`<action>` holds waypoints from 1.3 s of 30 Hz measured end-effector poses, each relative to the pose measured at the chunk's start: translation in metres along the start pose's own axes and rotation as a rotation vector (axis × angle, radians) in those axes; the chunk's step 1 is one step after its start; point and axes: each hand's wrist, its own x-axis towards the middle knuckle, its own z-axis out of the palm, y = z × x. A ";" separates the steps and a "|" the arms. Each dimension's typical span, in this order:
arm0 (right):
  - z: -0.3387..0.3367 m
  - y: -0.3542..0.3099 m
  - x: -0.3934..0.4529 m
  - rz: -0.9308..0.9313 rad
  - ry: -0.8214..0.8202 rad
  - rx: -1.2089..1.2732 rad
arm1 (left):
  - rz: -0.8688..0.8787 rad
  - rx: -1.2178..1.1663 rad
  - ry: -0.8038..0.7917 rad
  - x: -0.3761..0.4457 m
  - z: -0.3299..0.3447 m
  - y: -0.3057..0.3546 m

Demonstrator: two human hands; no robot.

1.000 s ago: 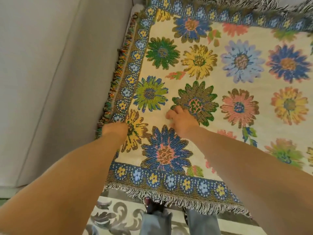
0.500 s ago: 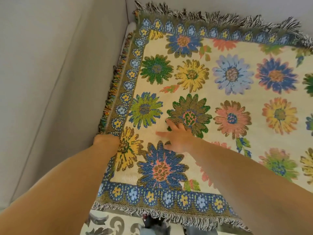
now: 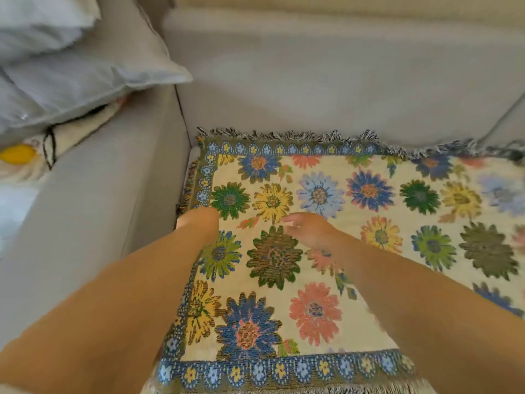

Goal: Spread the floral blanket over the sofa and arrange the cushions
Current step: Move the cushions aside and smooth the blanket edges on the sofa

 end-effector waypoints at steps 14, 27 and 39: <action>-0.085 0.054 0.097 0.039 0.200 0.230 | -0.066 -0.183 0.321 0.122 -0.074 0.048; -0.030 0.032 0.311 0.017 0.303 0.011 | -0.037 -0.033 0.373 0.318 -0.028 -0.006; -0.023 0.017 0.389 0.197 0.487 -0.085 | 0.080 0.177 0.409 0.413 -0.021 -0.027</action>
